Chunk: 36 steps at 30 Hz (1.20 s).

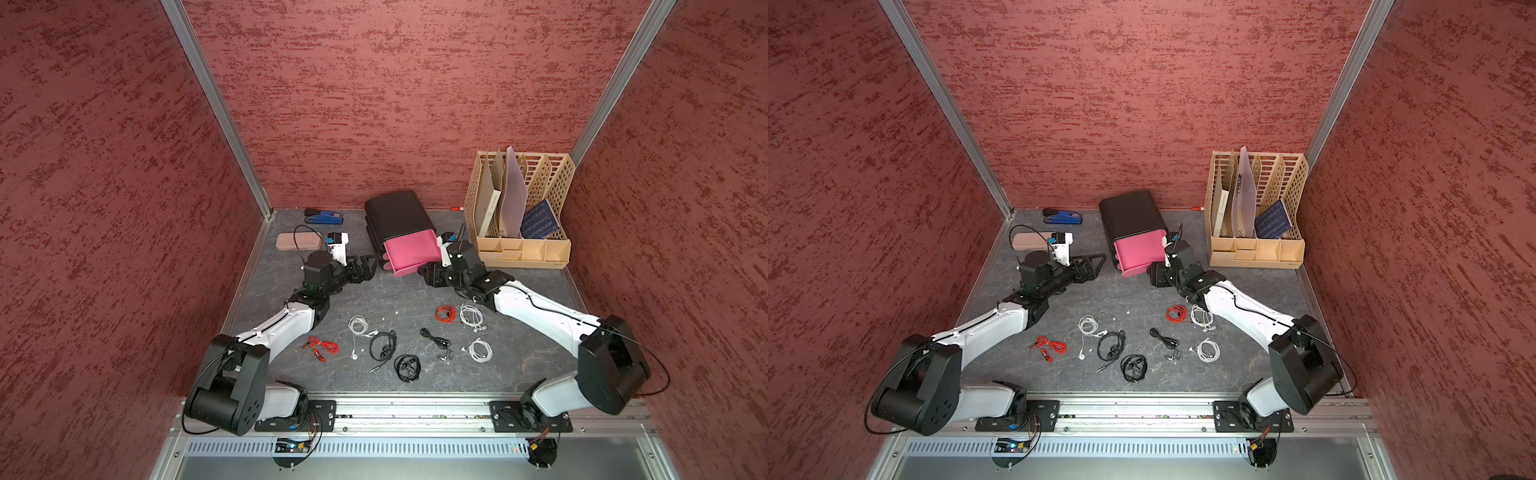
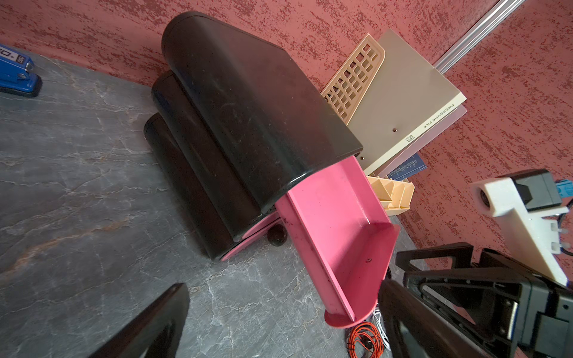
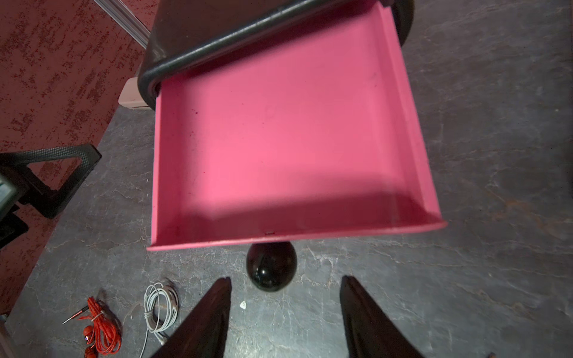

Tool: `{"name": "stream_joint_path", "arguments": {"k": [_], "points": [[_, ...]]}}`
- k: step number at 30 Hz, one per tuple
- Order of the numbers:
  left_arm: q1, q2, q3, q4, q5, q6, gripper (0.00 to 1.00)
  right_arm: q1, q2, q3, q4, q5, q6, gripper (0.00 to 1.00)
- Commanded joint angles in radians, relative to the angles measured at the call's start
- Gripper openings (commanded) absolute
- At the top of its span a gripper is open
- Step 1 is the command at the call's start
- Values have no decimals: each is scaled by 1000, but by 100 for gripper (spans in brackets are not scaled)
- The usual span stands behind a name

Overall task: Place the wired earphones into the drawer by color
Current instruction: Pick up the wired earphones from the center of the board.

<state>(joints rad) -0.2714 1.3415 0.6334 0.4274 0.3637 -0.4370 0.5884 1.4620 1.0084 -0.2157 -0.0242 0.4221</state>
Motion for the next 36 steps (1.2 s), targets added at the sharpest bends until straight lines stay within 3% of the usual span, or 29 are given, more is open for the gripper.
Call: {"name": "stream_joint_path", "arguments": {"k": [1, 14, 36], "points": [[-5, -19, -17, 23, -5, 10, 100, 2, -63, -25, -63, 30, -8, 64], [-6, -12, -38, 41, 41, -22, 100, 2, -151, -193, -201, 40, 18, 66], [-9, 8, -69, 80, 66, -17, 100, -43, 20, -249, -143, -1, 27, 58]]}}
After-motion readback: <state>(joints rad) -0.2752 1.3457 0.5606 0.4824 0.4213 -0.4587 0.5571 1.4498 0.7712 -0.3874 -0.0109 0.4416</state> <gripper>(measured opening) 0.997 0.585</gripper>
